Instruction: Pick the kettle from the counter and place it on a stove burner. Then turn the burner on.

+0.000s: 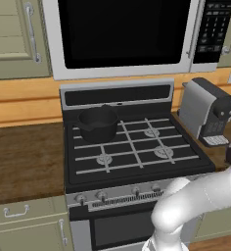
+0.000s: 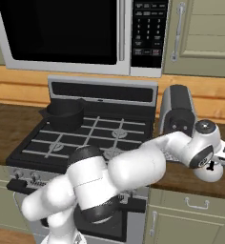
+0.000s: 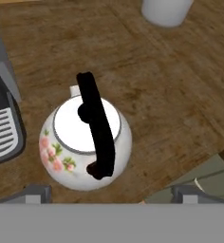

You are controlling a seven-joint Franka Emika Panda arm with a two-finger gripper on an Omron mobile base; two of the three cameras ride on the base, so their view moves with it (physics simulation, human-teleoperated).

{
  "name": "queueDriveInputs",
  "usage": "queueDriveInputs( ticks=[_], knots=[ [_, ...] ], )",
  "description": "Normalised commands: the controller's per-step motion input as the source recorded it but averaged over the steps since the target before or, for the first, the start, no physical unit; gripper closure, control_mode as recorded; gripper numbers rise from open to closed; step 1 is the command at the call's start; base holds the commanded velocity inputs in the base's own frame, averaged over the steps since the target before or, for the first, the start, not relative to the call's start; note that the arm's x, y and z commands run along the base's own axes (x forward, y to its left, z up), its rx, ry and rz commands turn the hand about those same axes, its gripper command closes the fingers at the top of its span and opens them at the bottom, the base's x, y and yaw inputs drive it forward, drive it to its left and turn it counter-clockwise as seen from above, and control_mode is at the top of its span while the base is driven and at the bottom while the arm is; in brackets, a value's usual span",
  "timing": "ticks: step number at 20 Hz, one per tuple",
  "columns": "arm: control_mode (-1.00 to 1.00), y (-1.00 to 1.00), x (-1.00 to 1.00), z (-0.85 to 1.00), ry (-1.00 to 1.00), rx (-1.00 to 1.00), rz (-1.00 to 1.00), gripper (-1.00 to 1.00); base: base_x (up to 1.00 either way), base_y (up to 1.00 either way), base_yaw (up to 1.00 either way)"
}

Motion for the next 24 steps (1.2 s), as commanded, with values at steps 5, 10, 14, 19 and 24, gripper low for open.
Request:
queueDriveInputs(
  ticks=[5,10,14,19,24],
  knots=[
    [-1.00,-0.06,0.14,-0.28,-0.03,0.00,0.02,-1.00,0.00,0.00,0.00],
    [-1.00,0.00,0.20,-0.34,-0.06,0.00,0.07,-1.00,0.00,0.00,0.00],
    [-1.00,0.00,0.16,-0.26,-0.07,0.00,0.08,1.00,0.00,0.00,0.00],
    [-1.00,0.00,0.02,-0.08,-0.09,0.00,0.09,1.00,0.00,0.00,0.00],
    [-1.00,0.00,0.00,0.00,-0.03,0.00,0.09,1.00,0.00,0.00,0.00]
  ],
)
